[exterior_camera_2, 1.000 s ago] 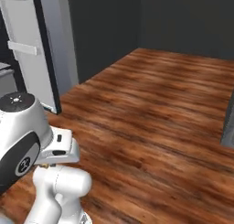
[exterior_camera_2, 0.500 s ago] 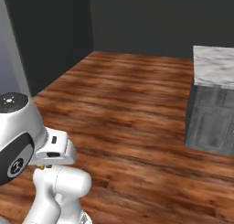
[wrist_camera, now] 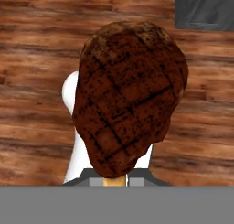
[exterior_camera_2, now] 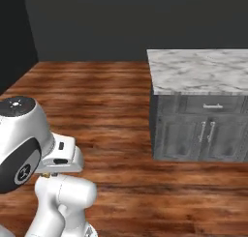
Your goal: Take the steak from the fridge and place it on the digital scale on the counter by the fridge. Wait a few seconds for a reading, then move it to the plate on the dining counter.
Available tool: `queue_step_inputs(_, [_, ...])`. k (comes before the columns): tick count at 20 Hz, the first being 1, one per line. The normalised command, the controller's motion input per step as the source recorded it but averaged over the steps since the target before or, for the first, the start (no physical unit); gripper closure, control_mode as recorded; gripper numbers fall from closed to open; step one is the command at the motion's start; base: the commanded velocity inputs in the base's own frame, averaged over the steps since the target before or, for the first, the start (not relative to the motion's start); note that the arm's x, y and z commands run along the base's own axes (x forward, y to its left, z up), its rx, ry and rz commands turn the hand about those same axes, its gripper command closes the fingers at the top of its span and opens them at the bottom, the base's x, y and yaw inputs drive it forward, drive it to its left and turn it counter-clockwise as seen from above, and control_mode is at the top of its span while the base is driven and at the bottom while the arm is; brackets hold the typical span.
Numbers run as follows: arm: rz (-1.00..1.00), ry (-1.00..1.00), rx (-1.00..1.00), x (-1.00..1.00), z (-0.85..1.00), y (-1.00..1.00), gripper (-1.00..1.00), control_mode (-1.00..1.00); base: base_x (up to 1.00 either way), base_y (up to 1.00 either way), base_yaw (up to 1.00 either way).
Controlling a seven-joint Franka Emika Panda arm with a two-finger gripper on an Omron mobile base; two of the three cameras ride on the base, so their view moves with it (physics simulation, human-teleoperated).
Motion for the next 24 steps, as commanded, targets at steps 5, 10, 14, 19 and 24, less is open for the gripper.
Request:
queue_step_inputs(5, [0.0,0.0,0.0,0.0,0.0,0.0,1.0,1.0,0.75,-0.13,-0.52])
queue_step_inputs(10, [0.0,0.0,0.0,0.0,0.0,0.0,1.0,1.0,0.91,0.0,-0.45])
queue_step_inputs(14, [0.0,0.0,0.0,0.0,0.0,0.0,1.0,1.0,0.75,-0.13,-0.47])
queue_step_inputs(19, [0.0,0.0,0.0,0.0,0.0,0.0,1.0,1.0,0.37,-0.4,-0.64])
queue_step_inputs(24, [0.0,0.0,0.0,0.0,0.0,0.0,1.0,1.0,0.3,-0.15,-0.55])
